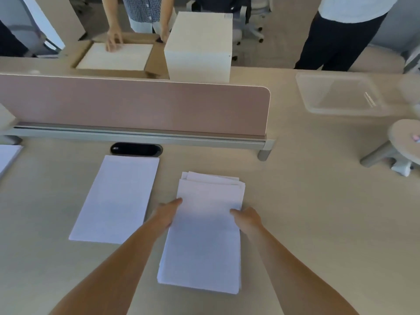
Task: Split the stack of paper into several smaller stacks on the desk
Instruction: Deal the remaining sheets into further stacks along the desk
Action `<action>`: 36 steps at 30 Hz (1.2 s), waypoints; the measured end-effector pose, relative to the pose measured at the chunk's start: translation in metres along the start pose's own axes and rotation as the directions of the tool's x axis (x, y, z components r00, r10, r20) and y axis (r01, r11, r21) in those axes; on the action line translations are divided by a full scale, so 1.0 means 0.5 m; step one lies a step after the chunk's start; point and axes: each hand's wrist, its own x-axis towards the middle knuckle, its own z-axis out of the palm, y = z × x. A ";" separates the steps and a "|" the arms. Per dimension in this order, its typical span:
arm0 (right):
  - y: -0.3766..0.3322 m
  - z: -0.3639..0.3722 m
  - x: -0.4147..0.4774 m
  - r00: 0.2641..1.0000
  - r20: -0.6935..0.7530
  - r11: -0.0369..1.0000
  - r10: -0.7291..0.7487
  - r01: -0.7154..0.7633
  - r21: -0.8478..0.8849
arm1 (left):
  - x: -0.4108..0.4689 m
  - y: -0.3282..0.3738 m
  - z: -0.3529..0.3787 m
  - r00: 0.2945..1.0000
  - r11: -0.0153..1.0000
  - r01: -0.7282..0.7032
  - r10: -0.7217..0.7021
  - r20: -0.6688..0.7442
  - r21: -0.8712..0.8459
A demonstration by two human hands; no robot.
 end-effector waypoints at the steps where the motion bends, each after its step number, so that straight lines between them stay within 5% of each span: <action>1: -0.003 0.002 0.005 1.000 0.012 0.999 0.016 -0.016 0.038 | 0.001 0.001 0.000 1.000 1.000 -0.007 0.007 0.001 0.008; 15: -0.006 0.008 -0.015 0.997 -0.065 0.987 0.030 -0.020 0.162 | 0.020 0.003 -0.001 0.998 0.985 -0.029 0.039 -0.051 0.172; 25: -0.040 0.050 -0.059 0.981 -0.189 0.998 -0.052 0.048 -0.028 | 0.034 -0.004 -0.009 0.999 0.996 -0.011 0.014 -0.041 0.091; 36: -0.047 0.096 -0.086 0.979 -0.166 0.940 -0.119 0.057 -0.338 | 0.034 -0.007 -0.015 1.000 0.999 0.016 -0.015 -0.019 0.046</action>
